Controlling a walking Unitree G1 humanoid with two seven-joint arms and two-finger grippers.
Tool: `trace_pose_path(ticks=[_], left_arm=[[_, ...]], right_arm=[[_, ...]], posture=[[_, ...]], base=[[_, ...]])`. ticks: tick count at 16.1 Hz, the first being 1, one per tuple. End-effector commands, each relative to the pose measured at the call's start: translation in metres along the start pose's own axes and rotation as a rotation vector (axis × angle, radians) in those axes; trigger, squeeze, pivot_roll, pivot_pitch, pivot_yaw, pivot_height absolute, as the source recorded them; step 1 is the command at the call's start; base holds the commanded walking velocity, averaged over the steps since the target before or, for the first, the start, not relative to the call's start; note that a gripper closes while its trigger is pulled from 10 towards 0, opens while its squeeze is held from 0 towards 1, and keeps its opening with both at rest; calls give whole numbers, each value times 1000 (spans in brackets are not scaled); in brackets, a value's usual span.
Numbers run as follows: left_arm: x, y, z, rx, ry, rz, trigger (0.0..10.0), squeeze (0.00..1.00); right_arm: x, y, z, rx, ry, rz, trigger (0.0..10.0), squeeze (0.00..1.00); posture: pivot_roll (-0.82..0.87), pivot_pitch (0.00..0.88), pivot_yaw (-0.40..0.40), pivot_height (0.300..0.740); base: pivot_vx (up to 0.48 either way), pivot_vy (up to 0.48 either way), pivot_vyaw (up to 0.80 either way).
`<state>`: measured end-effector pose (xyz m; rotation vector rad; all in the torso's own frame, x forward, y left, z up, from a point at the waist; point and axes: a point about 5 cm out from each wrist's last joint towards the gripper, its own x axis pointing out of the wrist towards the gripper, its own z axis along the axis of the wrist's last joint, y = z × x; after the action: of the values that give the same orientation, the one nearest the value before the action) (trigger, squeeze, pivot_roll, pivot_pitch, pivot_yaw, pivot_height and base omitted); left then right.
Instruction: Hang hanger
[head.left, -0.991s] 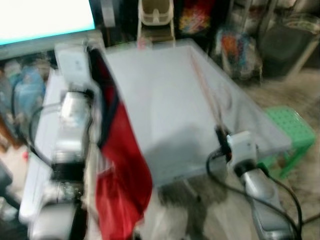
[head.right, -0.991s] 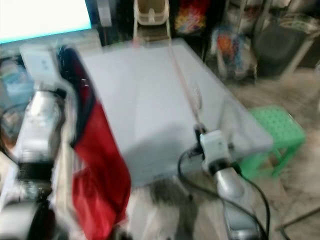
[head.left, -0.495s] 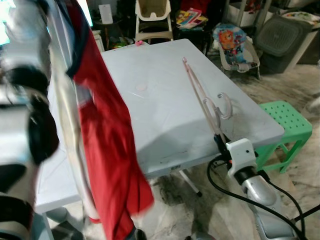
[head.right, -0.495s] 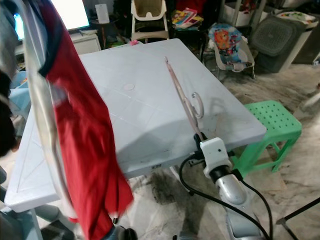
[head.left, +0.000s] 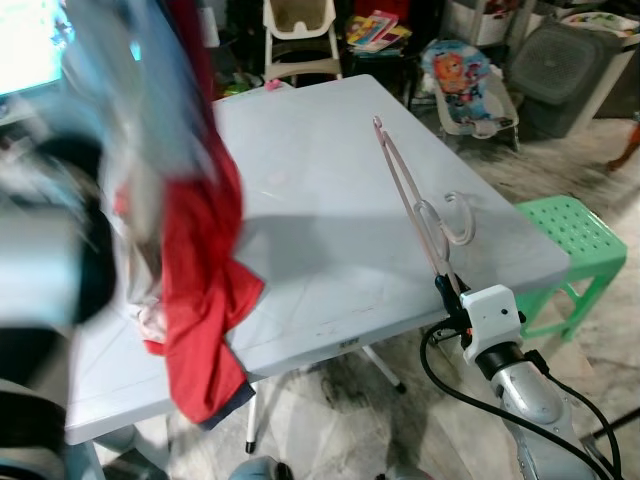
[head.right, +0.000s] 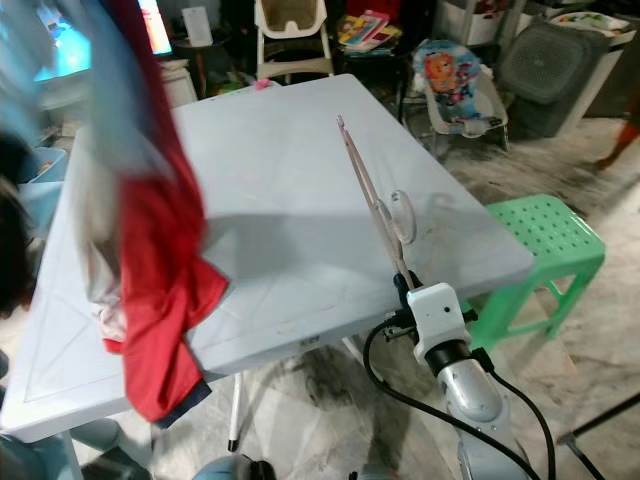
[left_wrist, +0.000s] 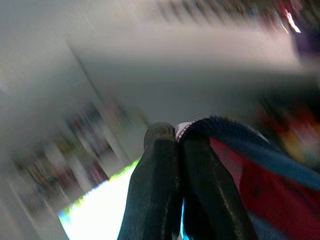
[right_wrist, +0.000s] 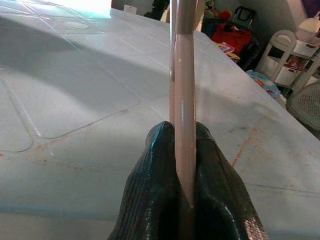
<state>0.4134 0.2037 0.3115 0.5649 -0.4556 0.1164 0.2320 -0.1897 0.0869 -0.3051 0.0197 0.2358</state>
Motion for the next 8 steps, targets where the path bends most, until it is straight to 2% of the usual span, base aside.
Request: trace_pose_path(ticks=[1, 2, 3, 4, 5, 6, 7, 8], left_arm=[[-15, -5, -35, -83, 183, -11, 10000, 353], [-38, -22, -72, -184, 374, -47, 10000, 1000], [-74, -45, -111, -309, 582, -85, 10000, 1000], [-90, -57, -124, -328, 663, -139, 10000, 1000], [-97, -65, -128, -374, 688, -185, 10000, 1000], [-94, -66, -120, -71, 524, -303, 10000, 1000], [-92, -71, -108, 126, 345, -399, 10000, 1000], [-96, -79, -105, 31, 314, -429, 10000, 1000]], right_arm=[[0, -2, 1, 1, 9, 9, 10000, 0], [-2, -2, -1, 1, 20, 12, 10000, 0], [-2, -1, -4, 5, 33, 22, 10000, 0], [-2, 2, -4, 6, 36, 36, 10000, 0], [-2, 4, -4, 8, 36, 45, 10000, 0], [0, 6, -4, 13, 39, 51, 10000, 0], [1, 7, -6, 17, 42, 56, 10000, 0], [3, 9, -8, 19, 46, 64, 10000, 0]], posture=[[-152, 0, 70, 740], [-152, 0, 70, 740], [-145, 0, 60, 740], [-135, 0, 54, 740], [-135, 0, 54, 740], [-113, 0, 50, 740], [-103, 0, 47, 740], [-103, 0, 47, 740]], base=[[0, 0, 0], [0, 0, 0], [0, 0, 0], [0, 0, 0], [0, 0, 0], [0, 0, 0], [0, 0, 0], [0, 0, 0]])
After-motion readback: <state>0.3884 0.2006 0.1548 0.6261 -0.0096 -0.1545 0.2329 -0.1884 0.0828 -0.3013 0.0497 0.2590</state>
